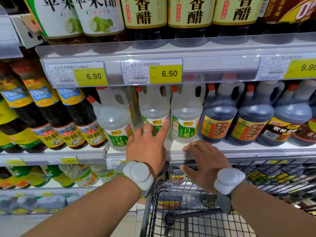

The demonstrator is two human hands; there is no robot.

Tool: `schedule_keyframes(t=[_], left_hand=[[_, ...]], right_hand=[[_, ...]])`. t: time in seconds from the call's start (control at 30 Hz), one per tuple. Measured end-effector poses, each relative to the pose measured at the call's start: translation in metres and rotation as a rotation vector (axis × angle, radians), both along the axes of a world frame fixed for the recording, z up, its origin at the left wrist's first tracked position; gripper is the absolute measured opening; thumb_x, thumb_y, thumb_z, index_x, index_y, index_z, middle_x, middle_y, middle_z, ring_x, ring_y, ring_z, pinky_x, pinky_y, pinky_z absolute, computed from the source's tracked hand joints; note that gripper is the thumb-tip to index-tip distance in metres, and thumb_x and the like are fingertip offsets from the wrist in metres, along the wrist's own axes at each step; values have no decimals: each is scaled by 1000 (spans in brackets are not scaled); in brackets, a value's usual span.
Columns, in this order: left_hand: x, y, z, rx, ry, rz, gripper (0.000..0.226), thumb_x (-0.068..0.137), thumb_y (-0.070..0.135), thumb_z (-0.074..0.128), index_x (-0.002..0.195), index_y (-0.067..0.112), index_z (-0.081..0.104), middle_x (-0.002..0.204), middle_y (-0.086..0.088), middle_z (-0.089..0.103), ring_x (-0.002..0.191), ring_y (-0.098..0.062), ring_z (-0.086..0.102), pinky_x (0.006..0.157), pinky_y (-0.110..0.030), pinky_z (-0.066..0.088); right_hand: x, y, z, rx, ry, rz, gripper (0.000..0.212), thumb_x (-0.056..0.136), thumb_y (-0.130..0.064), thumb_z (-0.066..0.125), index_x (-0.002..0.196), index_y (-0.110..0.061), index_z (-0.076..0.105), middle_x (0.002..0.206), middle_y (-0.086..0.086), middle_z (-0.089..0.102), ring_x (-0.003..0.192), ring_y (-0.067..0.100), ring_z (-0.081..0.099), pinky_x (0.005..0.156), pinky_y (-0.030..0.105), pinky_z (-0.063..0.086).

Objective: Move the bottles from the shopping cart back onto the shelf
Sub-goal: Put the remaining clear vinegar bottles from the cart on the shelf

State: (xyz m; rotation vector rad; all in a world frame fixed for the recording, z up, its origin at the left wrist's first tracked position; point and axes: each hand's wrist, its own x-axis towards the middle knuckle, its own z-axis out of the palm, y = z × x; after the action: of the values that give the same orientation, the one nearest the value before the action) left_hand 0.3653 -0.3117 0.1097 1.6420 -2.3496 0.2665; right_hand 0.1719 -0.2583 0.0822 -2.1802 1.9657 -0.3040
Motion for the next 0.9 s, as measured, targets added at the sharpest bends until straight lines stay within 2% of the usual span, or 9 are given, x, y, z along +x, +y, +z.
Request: schedule_keyframes(t=[0.1, 0.23, 0.3, 0.47, 0.63, 0.8, 0.9], left_hand=[[-9, -6, 0, -9, 8, 44, 87, 75, 28, 72, 154, 35, 37, 111, -13, 59, 93, -39, 59, 74, -47, 52], [-14, -16, 3, 52, 21, 94, 80, 89, 31, 59, 158, 38, 18, 131, -13, 49, 116, -38, 52, 87, -45, 49], [-18, -20, 5, 72, 22, 118, 75, 93, 34, 56, 157, 38, 16, 135, -12, 46, 121, -37, 48, 87, -43, 49], [-22, -30, 9, 96, 34, 154, 65, 93, 43, 56, 151, 35, 27, 134, -13, 44, 121, -36, 48, 83, -42, 51], [-24, -39, 10, 112, 18, 171, 63, 96, 44, 54, 152, 34, 25, 133, -14, 45, 124, -37, 46, 79, -42, 51], [-26, -41, 11, 104, 15, 179, 58, 95, 44, 54, 148, 33, 32, 129, -12, 49, 122, -36, 47, 78, -40, 50], [-26, -41, 11, 108, 1, 179, 56, 95, 46, 54, 145, 32, 33, 129, -12, 50, 121, -36, 47, 78, -40, 50]], right_hand=[[-1, 1, -2, -12, 18, 4, 68, 78, -72, 32, 132, -34, 49, 131, -14, 47, 124, 17, 44, 103, 29, 34], [1, 1, 0, 10, 33, 12, 71, 77, -73, 29, 135, -35, 45, 132, -16, 44, 125, 15, 41, 104, 28, 32], [0, 1, 1, 18, 23, 9, 74, 76, -74, 27, 136, -35, 44, 133, -16, 43, 126, 15, 40, 106, 29, 32], [1, 2, 3, 32, 23, 12, 79, 74, -75, 23, 139, -34, 42, 136, -16, 41, 129, 14, 37, 108, 28, 30], [1, 3, 3, 31, 33, 17, 78, 75, -73, 24, 139, -34, 42, 137, -16, 41, 131, 14, 37, 109, 27, 29], [1, 3, 2, 12, 4, 13, 74, 78, -72, 31, 137, -30, 48, 134, -12, 47, 127, 18, 43, 107, 31, 35], [1, 3, 2, 25, 8, 13, 76, 77, -72, 28, 139, -31, 46, 136, -12, 45, 129, 17, 41, 108, 31, 33]])
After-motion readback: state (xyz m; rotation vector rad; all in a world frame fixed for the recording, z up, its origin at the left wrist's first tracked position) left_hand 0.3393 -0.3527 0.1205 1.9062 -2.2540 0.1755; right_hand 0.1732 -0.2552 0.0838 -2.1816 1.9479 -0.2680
